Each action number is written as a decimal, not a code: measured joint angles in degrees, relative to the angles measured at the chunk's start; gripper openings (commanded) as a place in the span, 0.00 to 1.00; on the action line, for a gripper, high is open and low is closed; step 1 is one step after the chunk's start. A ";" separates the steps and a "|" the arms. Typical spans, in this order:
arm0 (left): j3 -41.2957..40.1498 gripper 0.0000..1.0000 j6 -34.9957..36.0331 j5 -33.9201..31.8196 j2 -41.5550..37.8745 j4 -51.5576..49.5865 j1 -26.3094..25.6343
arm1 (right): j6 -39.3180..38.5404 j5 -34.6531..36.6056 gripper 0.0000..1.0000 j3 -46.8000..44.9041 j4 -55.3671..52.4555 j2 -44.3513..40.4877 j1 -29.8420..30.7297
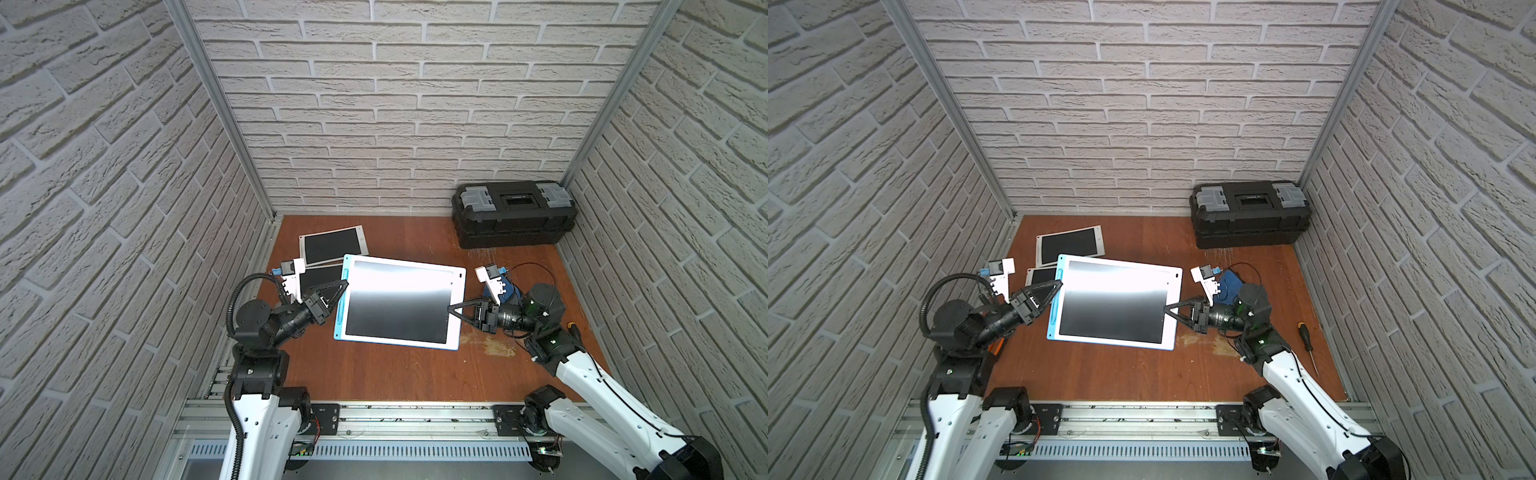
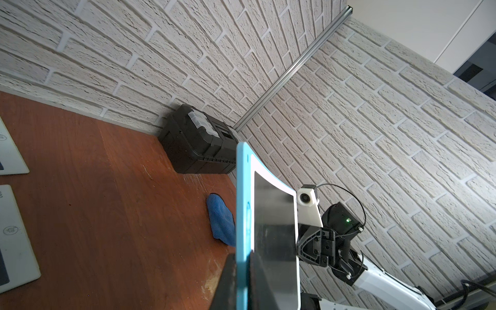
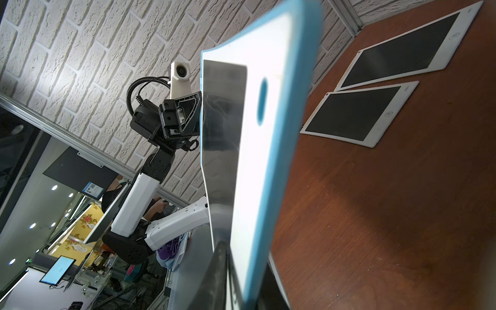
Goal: Wipe the drawing tablet
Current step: Press the button on the drawing tablet, then place the drawing tablet at the center of the board.
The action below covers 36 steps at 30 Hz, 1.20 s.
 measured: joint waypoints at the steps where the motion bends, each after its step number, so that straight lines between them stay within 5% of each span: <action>1: 0.24 0.00 0.37 0.09 -0.04 -0.52 0.00 | -0.55 0.20 0.18 0.11 -0.83 -0.04 0.04; 26: 4.50 0.00 8.39 -0.50 -0.35 -12.13 0.00 | -3.34 1.73 0.18 0.44 -6.21 -1.33 -1.31; 31: 5.07 0.00 9.51 -1.05 -0.22 -13.00 0.04 | -2.80 0.87 0.02 0.44 -5.70 -1.38 -1.38; 36: 5.16 0.00 10.23 -1.64 0.02 -13.86 0.11 | -1.88 -0.33 0.02 0.44 -4.33 -2.38 -1.38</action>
